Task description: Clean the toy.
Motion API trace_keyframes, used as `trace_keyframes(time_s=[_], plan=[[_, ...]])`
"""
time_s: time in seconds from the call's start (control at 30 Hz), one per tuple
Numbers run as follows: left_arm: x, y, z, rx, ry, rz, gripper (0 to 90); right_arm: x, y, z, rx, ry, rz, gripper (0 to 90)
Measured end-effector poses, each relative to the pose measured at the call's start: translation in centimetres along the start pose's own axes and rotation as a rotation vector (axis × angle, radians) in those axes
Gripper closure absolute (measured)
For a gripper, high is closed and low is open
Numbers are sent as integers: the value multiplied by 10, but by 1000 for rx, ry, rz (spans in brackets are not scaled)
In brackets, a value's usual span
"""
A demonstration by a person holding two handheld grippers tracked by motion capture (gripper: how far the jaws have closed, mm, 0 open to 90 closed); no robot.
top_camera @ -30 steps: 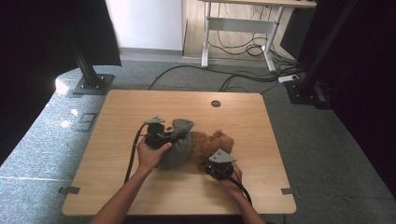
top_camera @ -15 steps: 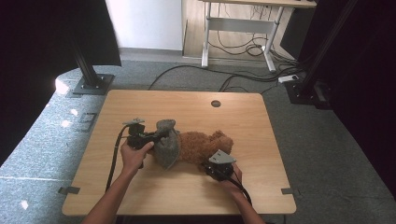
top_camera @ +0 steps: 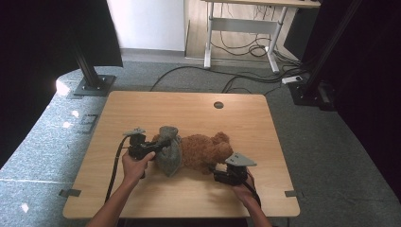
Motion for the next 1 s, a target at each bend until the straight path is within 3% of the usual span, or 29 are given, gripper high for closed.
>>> trace_keyframes(time_s=[0.2, 0.4, 0.53, 0.63, 0.7, 0.83, 1.0], plan=[[10, 9, 3, 1, 4, -24, 731, -26, -7, 30, -33, 74, -22, 238], [19, 15, 6, 30, -7, -14, 732, -45, -13, 32, -45, 103, -2, 234], [22, 17, 7, 39, -12, -15, 732, -37, -21, 14, -87, 9, 3, 246], [26, 18, 8, 47, -18, -17, 732, -10, -26, -10, -85, -112, 25, 247], [29, 18, 8, 59, -24, -12, 732, 7, -24, -20, -71, -165, 19, 319], [39, 20, 6, 70, -61, -20, 732, 27, -24, -27, -90, -187, 13, 416], [58, 15, -3, 62, -136, -6, 730, 39, -26, -32, -39, -230, 96, 504]])
Point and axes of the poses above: each handheld gripper's, and its own axes: z roughly backward along the jaws, x roughly out of its underside, y roughly to its right, the point moved 10 cm from there along -z, roughly forward along the jaws, and after that the axes turned 11 degrees about -z, right-handed, at the moved point
